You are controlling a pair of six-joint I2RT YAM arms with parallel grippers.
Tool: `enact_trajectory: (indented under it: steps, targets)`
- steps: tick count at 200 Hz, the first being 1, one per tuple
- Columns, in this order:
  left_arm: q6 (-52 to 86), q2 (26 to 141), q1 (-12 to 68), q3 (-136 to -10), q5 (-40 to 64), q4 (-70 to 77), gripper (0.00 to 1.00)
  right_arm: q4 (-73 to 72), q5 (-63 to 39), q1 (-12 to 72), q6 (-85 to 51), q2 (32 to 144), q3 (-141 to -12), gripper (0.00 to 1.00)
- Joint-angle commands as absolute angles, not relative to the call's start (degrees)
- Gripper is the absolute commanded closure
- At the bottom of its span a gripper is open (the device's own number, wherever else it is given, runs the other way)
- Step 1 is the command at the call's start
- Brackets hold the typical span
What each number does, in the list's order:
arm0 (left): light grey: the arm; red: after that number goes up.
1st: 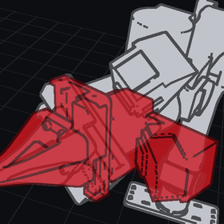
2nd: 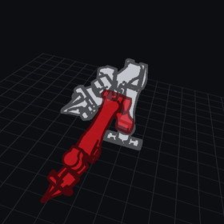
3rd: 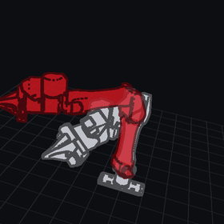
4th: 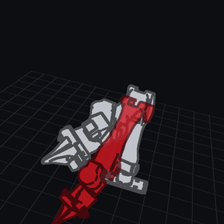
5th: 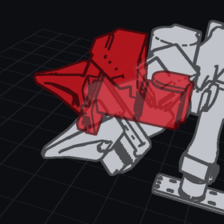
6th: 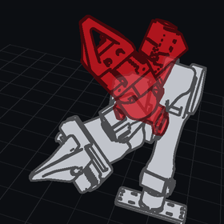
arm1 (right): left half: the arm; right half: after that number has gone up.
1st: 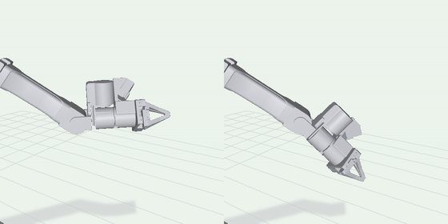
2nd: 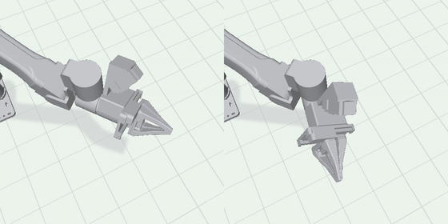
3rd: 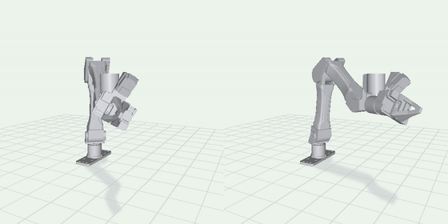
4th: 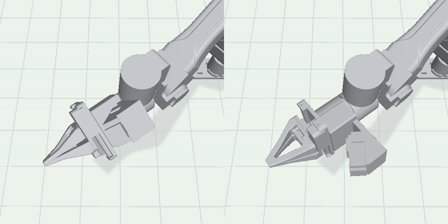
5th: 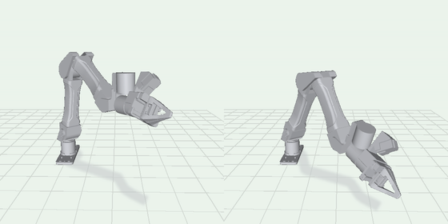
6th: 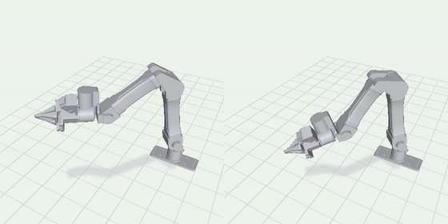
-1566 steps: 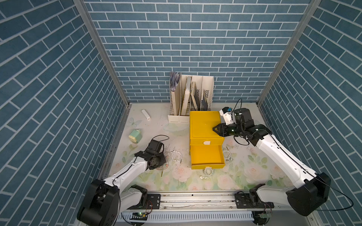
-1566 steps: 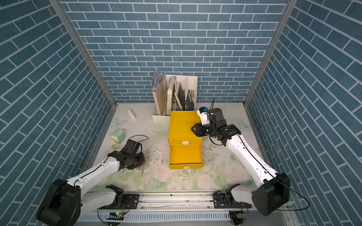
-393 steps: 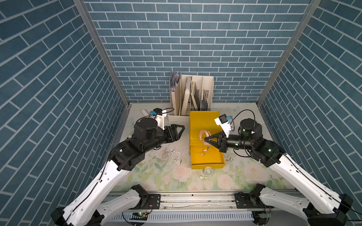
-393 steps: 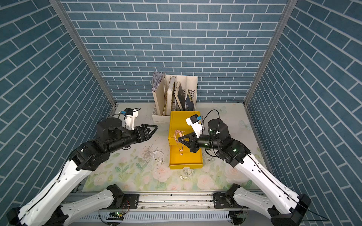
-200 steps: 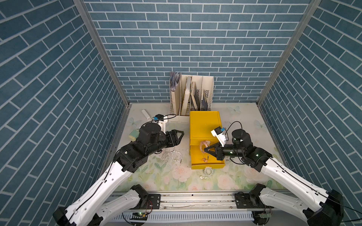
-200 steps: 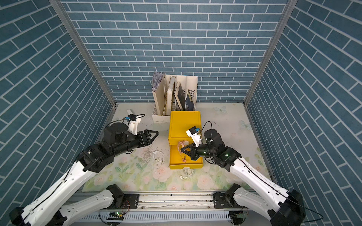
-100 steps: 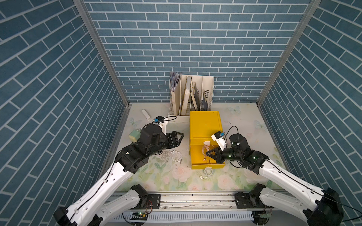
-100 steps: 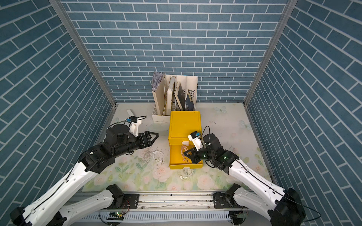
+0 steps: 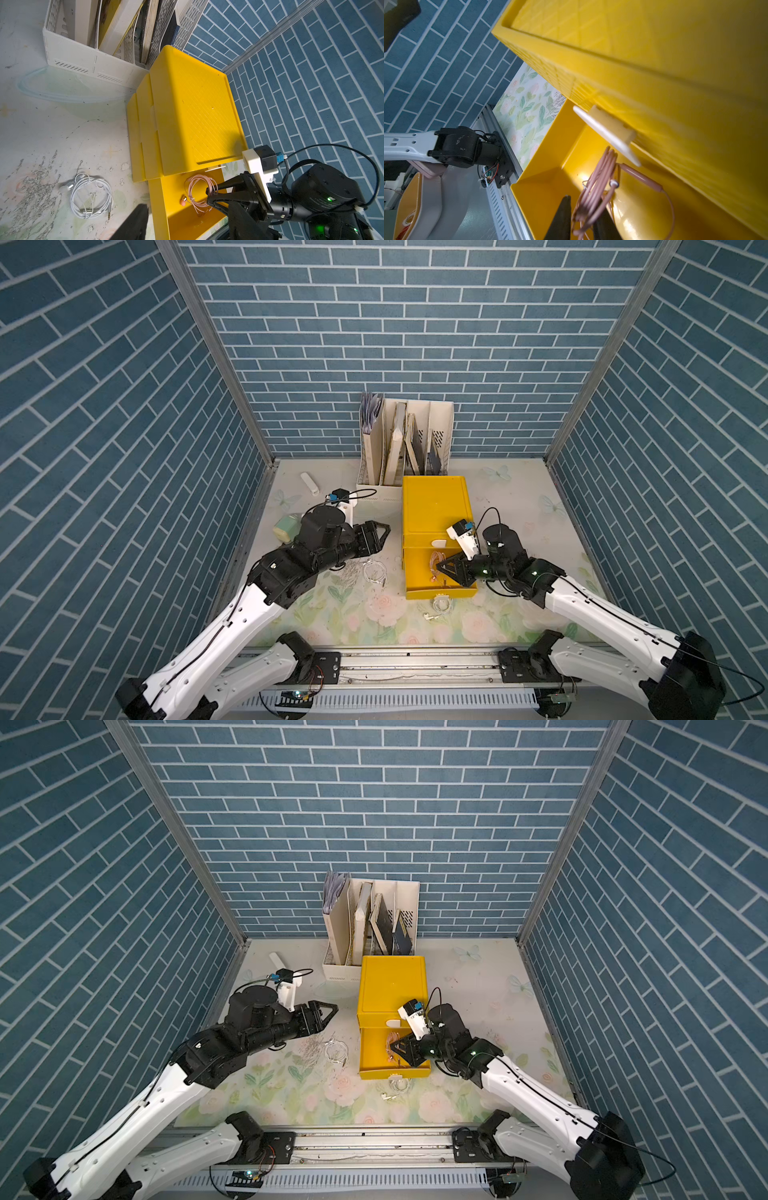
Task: Place the wired earphones into the drawer by color
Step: Place the wired earphones in the drawer.
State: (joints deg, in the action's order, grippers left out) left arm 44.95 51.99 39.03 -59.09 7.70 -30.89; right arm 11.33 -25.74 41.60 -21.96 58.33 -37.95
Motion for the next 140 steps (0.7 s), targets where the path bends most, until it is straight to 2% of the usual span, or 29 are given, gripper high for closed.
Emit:
enact_trajectory:
  steps: [1, 22, 71, 97, 117, 140]
  targets:
    - [44.8, 51.6, 39.1, -58.1, 7.3, -29.9, 0.34, 11.9, -24.4, 41.2, -19.9, 58.4, -37.6, 0.74]
    - [44.9, 51.5, 39.1, -57.5, 7.3, -29.9, 0.34, 13.8, -23.2, 40.8, -19.5, 58.3, -38.0, 0.65]
    - [45.5, 50.7, 39.2, -54.8, 9.4, -28.7, 0.34, 18.7, -21.8, 39.3, -18.0, 55.4, -40.4, 0.63]
    - [47.8, 47.7, 40.8, -48.8, 12.9, -24.1, 0.34, 21.5, -22.2, 39.2, -17.7, 53.3, -44.4, 0.62]
    - [52.6, 43.0, 47.2, -42.6, 9.8, -20.1, 0.36, 23.2, -22.1, 39.0, -17.9, 52.3, -49.3, 0.61]
    - [61.6, 36.9, 63.9, -36.4, -7.0, -16.5, 0.38, 25.1, -18.7, 37.6, -20.1, 54.0, -57.8, 0.62]
